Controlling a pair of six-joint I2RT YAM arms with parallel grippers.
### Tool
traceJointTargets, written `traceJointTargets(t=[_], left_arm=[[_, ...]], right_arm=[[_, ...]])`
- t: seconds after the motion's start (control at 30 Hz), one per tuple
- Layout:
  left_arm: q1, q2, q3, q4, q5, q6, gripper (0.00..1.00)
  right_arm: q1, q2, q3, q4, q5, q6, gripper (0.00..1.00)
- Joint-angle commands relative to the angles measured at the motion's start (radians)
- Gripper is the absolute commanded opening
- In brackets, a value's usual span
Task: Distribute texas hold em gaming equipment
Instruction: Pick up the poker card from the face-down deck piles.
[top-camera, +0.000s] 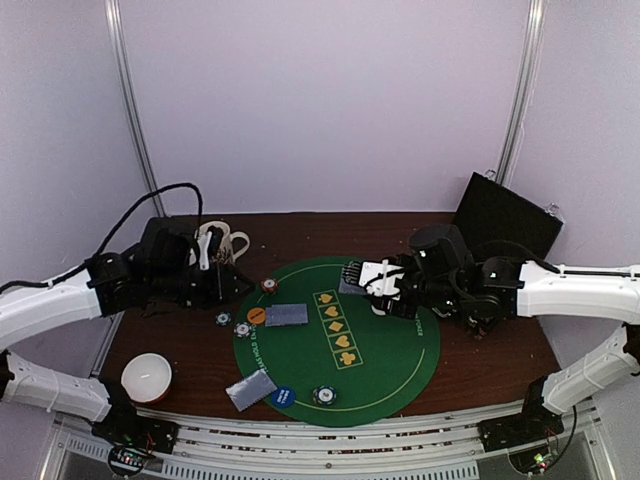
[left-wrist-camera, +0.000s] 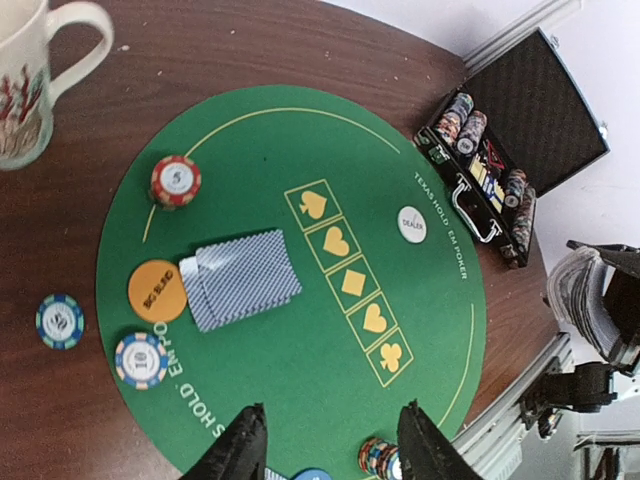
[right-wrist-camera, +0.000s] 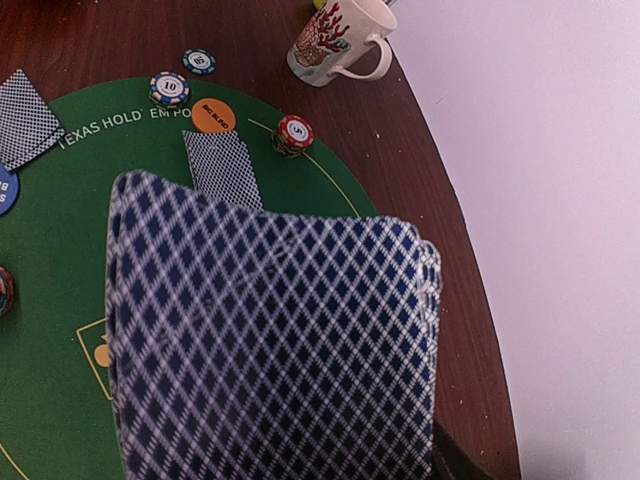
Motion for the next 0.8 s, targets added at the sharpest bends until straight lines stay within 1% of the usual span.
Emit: traceJointTargets(t=[0.0, 0.1, 0.2, 0.27, 0.33, 0.43, 0.53, 0.57, 0.63, 0.7, 0.77], left_arm=[[0.003, 0.173, 0.134, 0.035, -0.002, 0.284, 0.49], [0.003, 0.324, 0.227, 0.026, 0.015, 0.37, 0.52], [0.003, 0.436, 0.309, 0.017, 0.018, 0.409, 0.53], [0.003, 0.487, 0.358, 0.055, 0.063, 0.437, 0.54], [0.003, 0.509, 0.383, 0.141, 0.139, 0.466, 0.56], [0.003, 0.52, 0.422, 0.221, 0.247, 0.526, 0.67], [0.005, 0.521, 0.448, 0.29, 0.36, 0.57, 0.86], [0.007, 0.52, 0.451, 0.308, 0.404, 0.577, 0.9], [0.02, 0.512, 0.438, 0.356, 0.496, 0.562, 0.93], [0.036, 0.507, 0.407, 0.437, 0.59, 0.515, 0.95], [0.038, 0.524, 0.39, 0.489, 0.658, 0.479, 0.96]], right_arm=[[0.002, 0.001, 0.025, 0.004, 0.009, 0.021, 0.47], [-0.002, 0.006, 0.01, 0.009, 0.032, 0.034, 0.47], [-0.012, 0.005, -0.004, 0.016, 0.044, 0.044, 0.47], [-0.017, 0.004, -0.013, 0.024, 0.051, 0.046, 0.47], [-0.018, 0.003, -0.019, 0.03, 0.057, 0.042, 0.47], [-0.018, 0.007, -0.018, 0.034, 0.058, 0.027, 0.47], [-0.019, 0.02, -0.009, 0.036, 0.056, 0.018, 0.47], [-0.018, 0.023, -0.007, 0.041, 0.056, 0.017, 0.47], [-0.019, 0.028, -0.003, 0.051, 0.051, 0.015, 0.47], [-0.018, 0.033, -0.001, 0.065, 0.046, 0.011, 0.47], [-0.019, 0.042, 0.004, 0.075, 0.043, 0.009, 0.46]])
